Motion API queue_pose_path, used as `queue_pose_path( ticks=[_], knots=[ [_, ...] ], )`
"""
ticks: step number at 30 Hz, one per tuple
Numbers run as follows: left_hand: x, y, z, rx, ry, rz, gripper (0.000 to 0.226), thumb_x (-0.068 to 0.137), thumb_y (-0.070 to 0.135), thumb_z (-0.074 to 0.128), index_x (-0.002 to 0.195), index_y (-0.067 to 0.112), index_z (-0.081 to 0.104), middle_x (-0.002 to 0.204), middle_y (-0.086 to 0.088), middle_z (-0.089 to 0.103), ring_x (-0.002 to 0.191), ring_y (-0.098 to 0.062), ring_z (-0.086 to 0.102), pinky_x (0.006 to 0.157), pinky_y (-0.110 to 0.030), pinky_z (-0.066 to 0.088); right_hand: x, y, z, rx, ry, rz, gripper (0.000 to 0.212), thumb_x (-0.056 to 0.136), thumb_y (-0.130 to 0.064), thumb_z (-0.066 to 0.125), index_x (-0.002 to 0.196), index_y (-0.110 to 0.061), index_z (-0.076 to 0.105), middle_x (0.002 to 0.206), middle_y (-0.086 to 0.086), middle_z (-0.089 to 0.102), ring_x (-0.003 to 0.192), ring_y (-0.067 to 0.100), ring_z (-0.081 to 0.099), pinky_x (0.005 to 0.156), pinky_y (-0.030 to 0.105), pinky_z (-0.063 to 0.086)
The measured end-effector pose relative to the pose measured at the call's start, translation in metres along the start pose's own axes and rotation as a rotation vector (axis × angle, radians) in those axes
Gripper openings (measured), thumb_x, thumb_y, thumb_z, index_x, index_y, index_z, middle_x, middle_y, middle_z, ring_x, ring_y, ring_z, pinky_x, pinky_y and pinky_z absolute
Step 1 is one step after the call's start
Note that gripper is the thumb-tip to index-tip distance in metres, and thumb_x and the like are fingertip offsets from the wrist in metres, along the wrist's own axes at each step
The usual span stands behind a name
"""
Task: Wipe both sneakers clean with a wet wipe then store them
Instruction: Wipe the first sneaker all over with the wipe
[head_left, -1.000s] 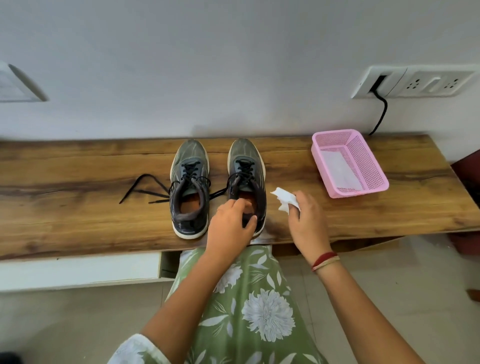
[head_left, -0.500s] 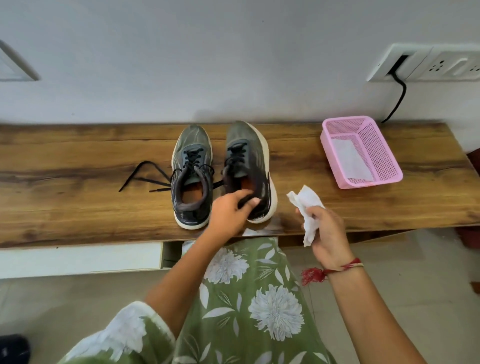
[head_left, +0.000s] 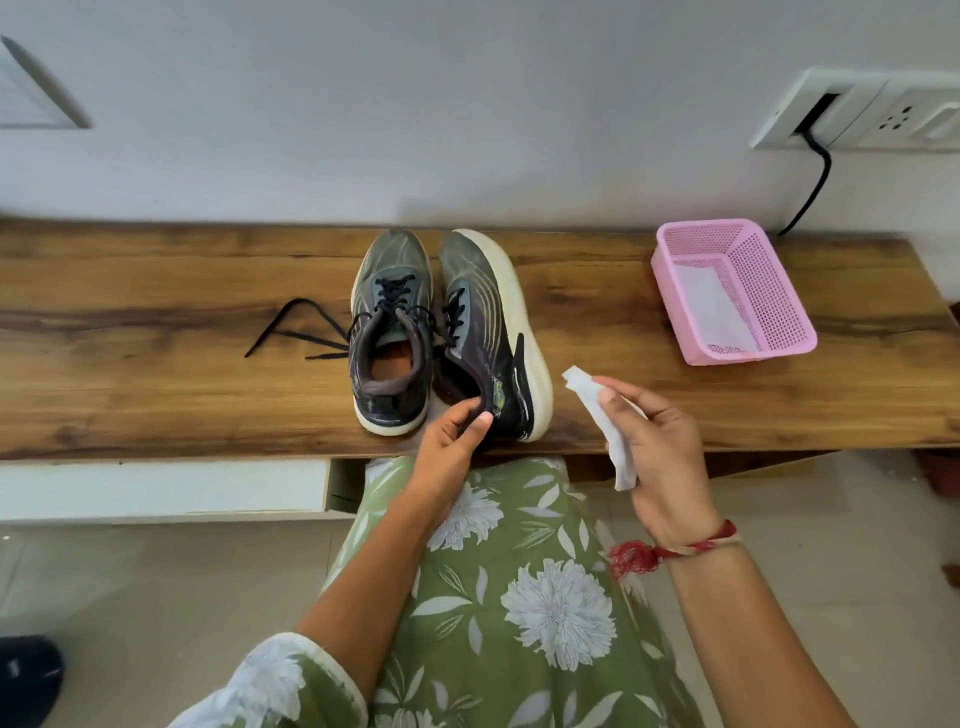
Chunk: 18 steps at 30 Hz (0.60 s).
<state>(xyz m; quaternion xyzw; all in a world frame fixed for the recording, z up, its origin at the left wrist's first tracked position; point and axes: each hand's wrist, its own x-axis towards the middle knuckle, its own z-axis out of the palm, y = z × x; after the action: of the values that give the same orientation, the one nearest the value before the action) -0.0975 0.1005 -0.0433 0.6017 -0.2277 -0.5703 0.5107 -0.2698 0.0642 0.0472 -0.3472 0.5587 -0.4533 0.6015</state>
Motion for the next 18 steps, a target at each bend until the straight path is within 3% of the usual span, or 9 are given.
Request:
queue_pose_path(
  ticks=[2,5,7,10,12,15,18],
  knots=[
    [-0.003,-0.002,0.0,0.015,0.03,0.001,0.032,0.094,0.016,0.056,0.125,0.009,0.057,0.124,-0.008,0.062,0.121,-0.019,0.054,0.109,-0.041,0.038,0.002,0.006,0.0,-0.125,0.018,-0.073,0.015,0.084,-0.001,0.064,0.098,-0.002,0.07,0.099,0.011,0.07,0.084,0.008,0.066,0.067,0.014,0.049],
    [-0.003,-0.002,0.003,0.051,0.01,0.025,0.029,0.095,0.017,0.054,0.122,0.007,0.056,0.121,-0.004,0.063,0.119,-0.016,0.055,0.105,-0.031,0.042,0.011,0.017,0.002,-0.321,0.048,-0.194,0.015,0.082,-0.003,0.068,0.088,-0.016,0.072,0.095,0.001,0.071,0.09,0.011,0.066,0.076,0.023,0.05],
    [-0.004,0.0,0.005,0.018,0.009,0.025,0.032,0.093,0.024,0.059,0.12,0.007,0.057,0.117,-0.002,0.065,0.116,-0.015,0.057,0.102,-0.029,0.044,0.016,0.021,0.008,-0.427,0.038,-0.271,0.02,0.082,-0.004,0.068,0.095,-0.019,0.07,0.1,-0.003,0.07,0.095,0.01,0.065,0.082,0.026,0.051],
    [-0.003,0.0,0.004,0.002,-0.004,0.046,0.059,0.082,0.048,0.066,0.124,0.007,0.057,0.12,-0.005,0.065,0.117,-0.017,0.057,0.105,-0.04,0.042,0.023,0.024,0.017,-0.638,0.011,-0.395,0.028,0.084,-0.006,0.066,0.111,-0.014,0.067,0.109,-0.001,0.067,0.104,0.012,0.062,0.092,0.025,0.048],
    [-0.002,0.001,0.002,0.009,-0.017,0.075,0.05,0.088,0.043,0.059,0.117,0.003,0.06,0.114,-0.012,0.066,0.113,-0.017,0.058,0.104,-0.046,0.042,0.029,0.027,0.024,-0.787,-0.017,-0.502,0.025,0.085,-0.01,0.065,0.109,-0.013,0.069,0.103,0.002,0.068,0.098,0.018,0.062,0.087,0.029,0.05],
    [-0.002,0.002,0.001,0.024,-0.051,0.106,0.034,0.099,0.029,0.048,0.105,-0.002,0.062,0.107,-0.019,0.066,0.104,-0.021,0.06,0.104,-0.049,0.04,0.037,0.029,0.033,-0.911,-0.096,-0.648,0.02,0.088,-0.013,0.063,0.106,-0.013,0.071,0.09,0.002,0.064,0.074,0.014,0.056,0.063,0.017,0.041],
    [0.001,0.0,-0.001,0.001,-0.085,0.102,0.034,0.101,0.024,0.044,0.103,-0.004,0.063,0.104,-0.017,0.067,0.102,-0.022,0.061,0.101,-0.044,0.042,0.044,0.028,0.04,-0.95,-0.185,-0.736,0.017,0.089,-0.012,0.061,0.103,-0.011,0.071,0.091,0.002,0.063,0.078,0.014,0.058,0.063,0.024,0.049]
  ],
)
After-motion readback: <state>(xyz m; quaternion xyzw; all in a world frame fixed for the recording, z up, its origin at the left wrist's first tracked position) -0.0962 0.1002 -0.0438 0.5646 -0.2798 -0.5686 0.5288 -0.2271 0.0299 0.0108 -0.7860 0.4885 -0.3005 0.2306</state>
